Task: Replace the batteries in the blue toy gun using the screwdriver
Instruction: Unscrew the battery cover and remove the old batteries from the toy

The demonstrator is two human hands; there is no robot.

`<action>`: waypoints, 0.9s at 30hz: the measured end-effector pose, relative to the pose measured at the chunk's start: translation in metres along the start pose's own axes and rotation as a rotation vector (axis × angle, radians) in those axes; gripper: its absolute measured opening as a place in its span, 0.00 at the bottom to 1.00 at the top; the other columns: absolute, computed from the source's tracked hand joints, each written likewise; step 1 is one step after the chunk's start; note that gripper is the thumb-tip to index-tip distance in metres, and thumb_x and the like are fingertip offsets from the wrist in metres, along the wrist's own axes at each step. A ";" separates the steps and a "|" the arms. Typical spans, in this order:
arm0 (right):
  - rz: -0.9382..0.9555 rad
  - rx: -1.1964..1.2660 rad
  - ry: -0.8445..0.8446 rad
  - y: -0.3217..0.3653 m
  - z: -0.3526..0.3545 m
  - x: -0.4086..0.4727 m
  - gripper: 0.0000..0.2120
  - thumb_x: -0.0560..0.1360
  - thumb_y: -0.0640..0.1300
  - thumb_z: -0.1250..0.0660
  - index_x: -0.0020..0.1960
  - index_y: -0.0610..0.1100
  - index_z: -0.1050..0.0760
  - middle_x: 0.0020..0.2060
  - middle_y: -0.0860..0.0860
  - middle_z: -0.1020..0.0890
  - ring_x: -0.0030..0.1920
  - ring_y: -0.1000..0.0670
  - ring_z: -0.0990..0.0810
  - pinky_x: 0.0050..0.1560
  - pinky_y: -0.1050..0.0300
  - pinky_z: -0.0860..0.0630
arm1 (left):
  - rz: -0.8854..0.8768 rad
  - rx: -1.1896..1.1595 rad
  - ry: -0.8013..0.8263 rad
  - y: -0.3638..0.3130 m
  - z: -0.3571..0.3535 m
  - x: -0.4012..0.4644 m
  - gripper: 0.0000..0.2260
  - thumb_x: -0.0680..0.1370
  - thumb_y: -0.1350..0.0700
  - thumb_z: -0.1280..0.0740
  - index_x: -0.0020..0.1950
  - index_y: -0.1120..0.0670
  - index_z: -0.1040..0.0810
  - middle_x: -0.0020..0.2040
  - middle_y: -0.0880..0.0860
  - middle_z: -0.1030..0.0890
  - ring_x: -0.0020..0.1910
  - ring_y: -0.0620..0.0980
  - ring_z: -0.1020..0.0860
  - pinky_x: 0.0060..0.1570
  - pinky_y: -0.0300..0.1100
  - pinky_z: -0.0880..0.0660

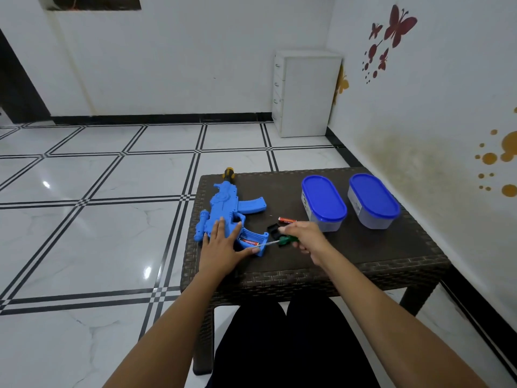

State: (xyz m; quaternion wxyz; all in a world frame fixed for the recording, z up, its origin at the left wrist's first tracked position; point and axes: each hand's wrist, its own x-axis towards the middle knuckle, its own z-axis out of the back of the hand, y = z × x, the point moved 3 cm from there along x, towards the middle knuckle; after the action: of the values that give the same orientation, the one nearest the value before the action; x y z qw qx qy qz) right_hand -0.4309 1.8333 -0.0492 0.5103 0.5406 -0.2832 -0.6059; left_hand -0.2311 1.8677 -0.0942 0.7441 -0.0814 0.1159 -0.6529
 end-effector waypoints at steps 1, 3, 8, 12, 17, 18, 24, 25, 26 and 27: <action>0.016 -0.095 0.084 0.006 -0.008 0.002 0.04 0.73 0.42 0.32 0.44 0.41 0.21 0.27 0.48 0.28 0.23 0.55 0.36 0.20 0.66 0.45 | -0.003 0.006 -0.004 0.000 0.000 0.000 0.38 0.71 0.29 0.44 0.77 0.42 0.50 0.78 0.55 0.58 0.77 0.52 0.58 0.74 0.53 0.55; 0.032 -0.250 0.192 0.012 -0.024 0.007 0.08 0.74 0.39 0.33 0.50 0.39 0.19 0.30 0.48 0.25 0.25 0.54 0.33 0.19 0.67 0.41 | -0.001 0.004 -0.011 0.000 -0.001 0.000 0.39 0.71 0.29 0.44 0.77 0.42 0.51 0.78 0.55 0.57 0.77 0.52 0.58 0.74 0.53 0.55; 0.084 -0.367 0.216 0.004 -0.045 0.015 0.14 0.71 0.39 0.28 0.55 0.36 0.20 0.44 0.43 0.18 0.19 0.57 0.31 0.20 0.67 0.35 | 0.001 -0.002 -0.003 0.000 -0.001 0.001 0.39 0.70 0.29 0.43 0.77 0.42 0.52 0.78 0.55 0.58 0.77 0.52 0.59 0.74 0.53 0.55; 0.131 -0.483 0.139 0.001 -0.050 0.021 0.09 0.70 0.44 0.28 0.49 0.43 0.17 0.47 0.44 0.15 0.22 0.53 0.28 0.33 0.59 0.27 | -0.003 0.002 -0.012 0.001 -0.003 0.001 0.40 0.70 0.29 0.42 0.77 0.42 0.52 0.78 0.55 0.58 0.77 0.52 0.59 0.74 0.53 0.54; 0.077 -0.543 0.041 0.004 -0.055 0.025 0.06 0.69 0.46 0.27 0.43 0.44 0.17 0.38 0.47 0.15 0.24 0.52 0.26 0.38 0.57 0.24 | -0.001 -0.005 -0.019 0.001 -0.003 0.000 0.40 0.70 0.28 0.42 0.77 0.42 0.51 0.78 0.55 0.58 0.77 0.52 0.59 0.74 0.53 0.55; 0.056 -0.567 0.028 0.005 -0.055 0.026 0.07 0.69 0.46 0.27 0.44 0.43 0.17 0.37 0.47 0.16 0.24 0.52 0.25 0.37 0.58 0.25 | -0.001 -0.005 -0.017 0.000 -0.002 0.000 0.40 0.69 0.28 0.42 0.77 0.42 0.51 0.78 0.55 0.58 0.77 0.52 0.59 0.74 0.54 0.55; -0.004 -0.639 0.140 0.014 -0.060 0.025 0.16 0.68 0.52 0.27 0.45 0.39 0.18 0.29 0.46 0.19 0.26 0.53 0.27 0.36 0.57 0.30 | -0.008 -0.001 -0.022 0.000 -0.001 0.000 0.38 0.72 0.31 0.42 0.77 0.42 0.51 0.78 0.55 0.58 0.77 0.52 0.59 0.74 0.53 0.55; -0.004 -0.653 0.154 0.016 -0.061 0.024 0.16 0.69 0.52 0.28 0.45 0.39 0.19 0.28 0.46 0.20 0.26 0.53 0.27 0.34 0.58 0.30 | -0.008 -0.003 -0.021 0.000 -0.001 0.000 0.37 0.72 0.31 0.42 0.77 0.42 0.51 0.78 0.55 0.58 0.77 0.52 0.59 0.74 0.53 0.55; -0.004 -0.660 0.159 0.018 -0.061 0.023 0.16 0.70 0.52 0.29 0.46 0.38 0.19 0.26 0.47 0.22 0.25 0.53 0.28 0.32 0.58 0.31 | -0.008 -0.005 -0.020 0.000 -0.001 0.000 0.37 0.72 0.32 0.41 0.77 0.42 0.51 0.78 0.55 0.58 0.77 0.52 0.59 0.74 0.53 0.55; -0.002 -0.656 0.160 0.019 -0.060 0.022 0.17 0.71 0.52 0.29 0.47 0.37 0.19 0.25 0.47 0.24 0.25 0.53 0.28 0.31 0.59 0.32 | -0.007 -0.007 -0.018 0.001 -0.001 0.000 0.37 0.72 0.32 0.41 0.77 0.42 0.51 0.78 0.55 0.58 0.77 0.52 0.59 0.74 0.53 0.55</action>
State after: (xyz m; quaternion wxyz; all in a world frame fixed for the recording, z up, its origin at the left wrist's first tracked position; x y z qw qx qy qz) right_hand -0.3662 1.8195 -0.0550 0.6771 0.3938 -0.0317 -0.6209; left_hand -0.2308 1.8680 -0.0954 0.7424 -0.0903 0.1114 -0.6544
